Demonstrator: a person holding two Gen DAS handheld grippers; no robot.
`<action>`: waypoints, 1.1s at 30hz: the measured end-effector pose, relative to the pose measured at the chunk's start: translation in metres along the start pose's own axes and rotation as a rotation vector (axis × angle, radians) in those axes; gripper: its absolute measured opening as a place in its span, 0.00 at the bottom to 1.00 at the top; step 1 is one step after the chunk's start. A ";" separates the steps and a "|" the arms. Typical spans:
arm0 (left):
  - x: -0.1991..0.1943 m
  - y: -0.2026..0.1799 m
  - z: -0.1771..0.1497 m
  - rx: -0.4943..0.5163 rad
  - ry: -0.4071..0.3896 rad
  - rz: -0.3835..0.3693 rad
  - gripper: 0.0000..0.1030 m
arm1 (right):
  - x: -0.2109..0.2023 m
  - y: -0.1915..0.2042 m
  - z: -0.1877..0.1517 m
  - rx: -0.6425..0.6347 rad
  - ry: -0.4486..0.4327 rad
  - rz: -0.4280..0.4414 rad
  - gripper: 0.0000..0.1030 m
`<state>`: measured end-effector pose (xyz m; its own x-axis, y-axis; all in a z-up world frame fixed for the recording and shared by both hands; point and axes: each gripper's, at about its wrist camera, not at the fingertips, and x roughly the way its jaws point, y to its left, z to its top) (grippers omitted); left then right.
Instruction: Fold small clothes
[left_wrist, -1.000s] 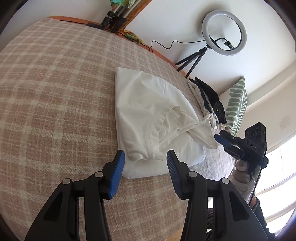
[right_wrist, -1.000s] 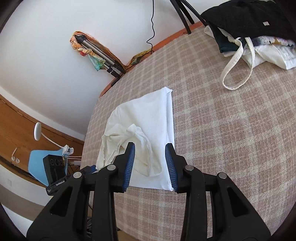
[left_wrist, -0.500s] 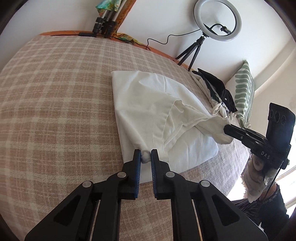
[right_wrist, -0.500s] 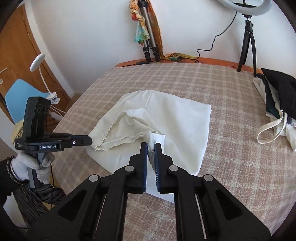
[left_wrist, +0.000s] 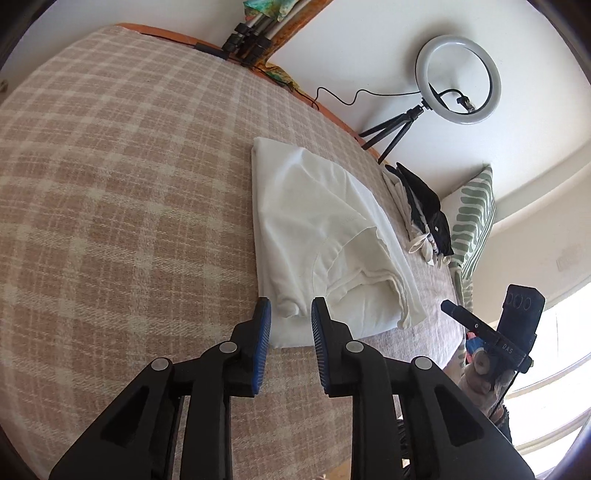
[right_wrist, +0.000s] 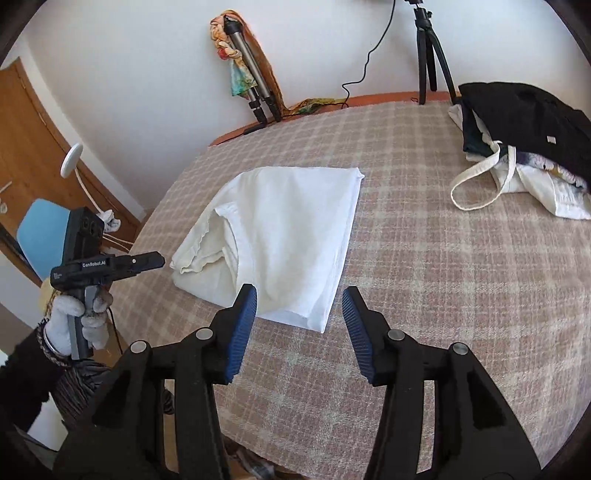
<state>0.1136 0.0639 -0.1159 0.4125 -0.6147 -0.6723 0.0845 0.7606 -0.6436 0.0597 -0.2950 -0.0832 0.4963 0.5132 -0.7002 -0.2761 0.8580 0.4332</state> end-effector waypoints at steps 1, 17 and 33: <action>0.004 -0.002 0.000 -0.006 0.017 0.001 0.31 | 0.005 -0.004 0.001 0.029 0.011 0.010 0.50; 0.012 -0.019 0.007 0.071 -0.001 -0.006 0.07 | 0.045 -0.008 0.006 0.096 0.069 0.010 0.07; 0.007 -0.004 -0.019 0.109 0.074 0.033 0.05 | 0.033 -0.032 0.006 0.107 0.084 -0.022 0.03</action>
<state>0.0991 0.0519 -0.1250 0.3488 -0.5997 -0.7202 0.1716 0.7964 -0.5800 0.0899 -0.3052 -0.1168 0.4298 0.4977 -0.7533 -0.1736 0.8643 0.4720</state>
